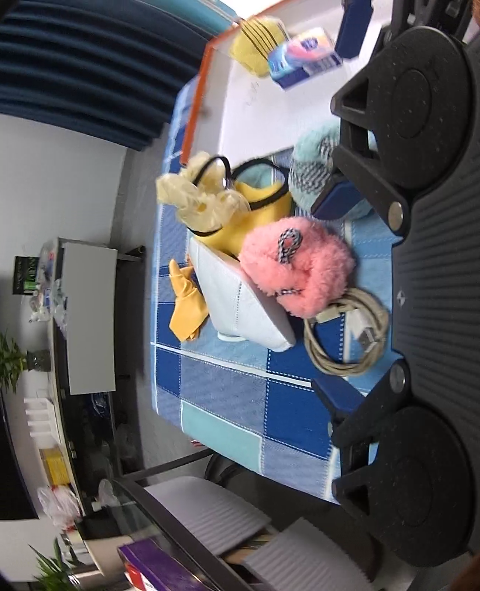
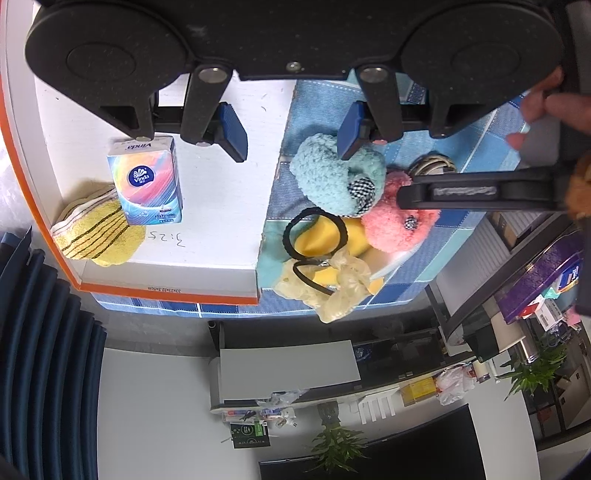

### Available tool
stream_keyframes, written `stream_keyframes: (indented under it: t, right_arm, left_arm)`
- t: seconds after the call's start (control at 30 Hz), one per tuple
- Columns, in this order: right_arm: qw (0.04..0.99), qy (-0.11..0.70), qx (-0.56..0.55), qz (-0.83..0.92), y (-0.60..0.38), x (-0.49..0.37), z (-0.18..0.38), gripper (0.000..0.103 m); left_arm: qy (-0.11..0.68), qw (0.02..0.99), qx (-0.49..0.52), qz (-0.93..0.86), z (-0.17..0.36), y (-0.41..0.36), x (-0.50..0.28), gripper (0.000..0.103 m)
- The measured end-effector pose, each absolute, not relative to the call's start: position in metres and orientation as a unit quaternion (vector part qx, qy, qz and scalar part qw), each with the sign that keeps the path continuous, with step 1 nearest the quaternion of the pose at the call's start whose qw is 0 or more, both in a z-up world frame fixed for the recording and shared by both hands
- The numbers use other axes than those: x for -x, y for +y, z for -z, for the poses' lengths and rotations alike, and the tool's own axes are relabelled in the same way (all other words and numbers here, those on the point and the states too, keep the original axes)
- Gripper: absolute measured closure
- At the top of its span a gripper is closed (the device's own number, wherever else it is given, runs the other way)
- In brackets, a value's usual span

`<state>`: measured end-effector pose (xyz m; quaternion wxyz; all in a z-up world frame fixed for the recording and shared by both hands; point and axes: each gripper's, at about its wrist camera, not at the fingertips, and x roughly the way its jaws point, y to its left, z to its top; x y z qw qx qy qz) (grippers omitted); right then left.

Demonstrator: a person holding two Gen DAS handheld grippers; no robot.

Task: Organize soft objects
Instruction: 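Grasp the pink fluffy pompom with the left tool while the right tool grasps the mint-green knit ball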

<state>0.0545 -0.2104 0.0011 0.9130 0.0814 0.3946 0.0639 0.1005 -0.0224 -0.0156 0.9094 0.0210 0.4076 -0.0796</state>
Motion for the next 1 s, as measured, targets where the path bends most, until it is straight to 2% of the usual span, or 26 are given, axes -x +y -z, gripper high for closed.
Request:
stream_keyframes:
  t: [0.03, 0.23, 0.3, 0.33, 0.37, 0.63, 0.77, 0.9, 0.97, 1.0]
  right_arm:
    - [0.913, 0.395, -0.081, -0.062, -0.211, -0.055, 0.000, 0.037]
    - [0.911, 0.399, -0.085, -0.063, -0.213, -0.063, 0.004, 0.037]
    - [0.909, 0.402, -0.085, -0.066, -0.210, -0.065, 0.006, 0.037]
    - [0.909, 0.402, -0.084, -0.068, -0.209, -0.065, 0.007, 0.037]
    - [0.909, 0.404, -0.081, -0.071, -0.208, -0.066, 0.008, 0.037]
    - [0.904, 0.408, -0.077, -0.097, -0.201, -0.078, 0.010, 0.036]
    - [0.902, 0.409, -0.074, -0.116, -0.192, -0.089, 0.012, 0.025]
    - [0.900, 0.414, -0.056, -0.126, -0.177, -0.102, 0.018, 0.022]
    - [0.901, 0.415, -0.039, -0.121, -0.172, -0.109, 0.022, 0.015]
    - [0.901, 0.417, -0.033, -0.118, -0.169, -0.112, 0.024, 0.015]
  left_arm:
    - [0.410, 0.908, -0.021, 0.081, 0.018, -0.022, -0.105, 0.020]
    - [0.419, 0.901, -0.021, 0.108, 0.027, -0.032, -0.119, 0.021]
    - [0.416, 0.902, -0.025, 0.115, 0.029, -0.037, -0.122, 0.028]
    - [0.420, 0.899, -0.019, 0.121, 0.031, -0.038, -0.125, 0.040]
    - [0.425, 0.896, -0.009, 0.128, 0.033, -0.038, -0.128, 0.056]
    - [0.409, 0.901, 0.018, 0.145, 0.021, -0.021, -0.111, 0.059]
    - [0.408, 0.903, 0.031, 0.134, 0.016, -0.001, -0.097, 0.059]
    - [0.406, 0.906, 0.040, 0.112, 0.012, 0.015, -0.089, 0.059]
    - [0.405, 0.906, 0.048, 0.111, 0.009, 0.020, -0.086, 0.059]
    - [0.403, 0.908, 0.047, 0.108, 0.007, 0.021, -0.084, 0.059]
